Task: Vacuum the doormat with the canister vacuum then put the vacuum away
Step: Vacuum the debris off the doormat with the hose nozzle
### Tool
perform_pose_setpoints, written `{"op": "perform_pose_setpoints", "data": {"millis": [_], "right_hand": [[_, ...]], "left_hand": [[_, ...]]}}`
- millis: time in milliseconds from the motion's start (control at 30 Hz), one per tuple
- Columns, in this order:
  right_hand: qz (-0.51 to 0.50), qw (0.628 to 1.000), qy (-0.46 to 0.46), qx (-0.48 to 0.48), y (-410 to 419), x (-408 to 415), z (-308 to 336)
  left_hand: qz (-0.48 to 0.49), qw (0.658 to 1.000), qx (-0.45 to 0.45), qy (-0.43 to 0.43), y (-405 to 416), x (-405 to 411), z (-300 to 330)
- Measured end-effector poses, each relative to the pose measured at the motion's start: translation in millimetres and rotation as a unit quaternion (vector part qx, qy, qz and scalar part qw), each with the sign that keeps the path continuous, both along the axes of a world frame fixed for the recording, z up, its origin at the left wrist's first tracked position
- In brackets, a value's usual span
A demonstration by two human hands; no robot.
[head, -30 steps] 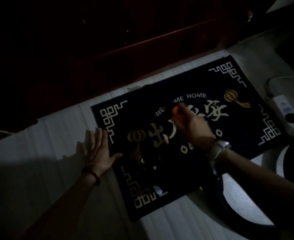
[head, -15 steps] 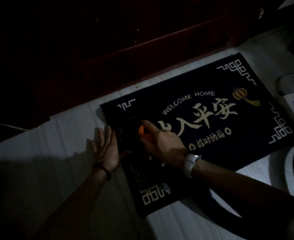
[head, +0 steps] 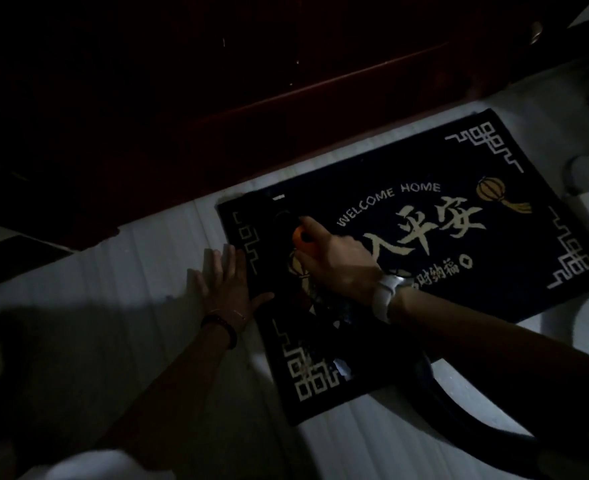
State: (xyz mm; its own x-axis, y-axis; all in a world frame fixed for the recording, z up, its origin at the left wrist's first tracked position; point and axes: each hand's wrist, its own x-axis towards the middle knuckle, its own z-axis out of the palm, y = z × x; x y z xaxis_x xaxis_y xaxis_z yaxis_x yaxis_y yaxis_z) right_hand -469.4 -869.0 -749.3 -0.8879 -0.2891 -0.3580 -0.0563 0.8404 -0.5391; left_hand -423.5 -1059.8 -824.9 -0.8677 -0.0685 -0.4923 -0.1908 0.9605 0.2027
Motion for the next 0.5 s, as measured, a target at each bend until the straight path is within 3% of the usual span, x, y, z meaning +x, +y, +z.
{"op": "perform_pose_setpoints", "data": {"millis": [167,333,500], "right_hand": [[0.057,0.998,-0.006,0.014,26,61,2],[0.042,0.999,0.003,0.017,36,54,8],[0.014,0.998,0.030,0.056,45,28,3]], "left_hand": [[-0.010,1.000,-0.012,-0.012,2,-2,1],[-0.005,1.000,0.027,0.000,7,20,5],[-0.121,0.992,0.012,-0.045,-2,61,-4]]}}
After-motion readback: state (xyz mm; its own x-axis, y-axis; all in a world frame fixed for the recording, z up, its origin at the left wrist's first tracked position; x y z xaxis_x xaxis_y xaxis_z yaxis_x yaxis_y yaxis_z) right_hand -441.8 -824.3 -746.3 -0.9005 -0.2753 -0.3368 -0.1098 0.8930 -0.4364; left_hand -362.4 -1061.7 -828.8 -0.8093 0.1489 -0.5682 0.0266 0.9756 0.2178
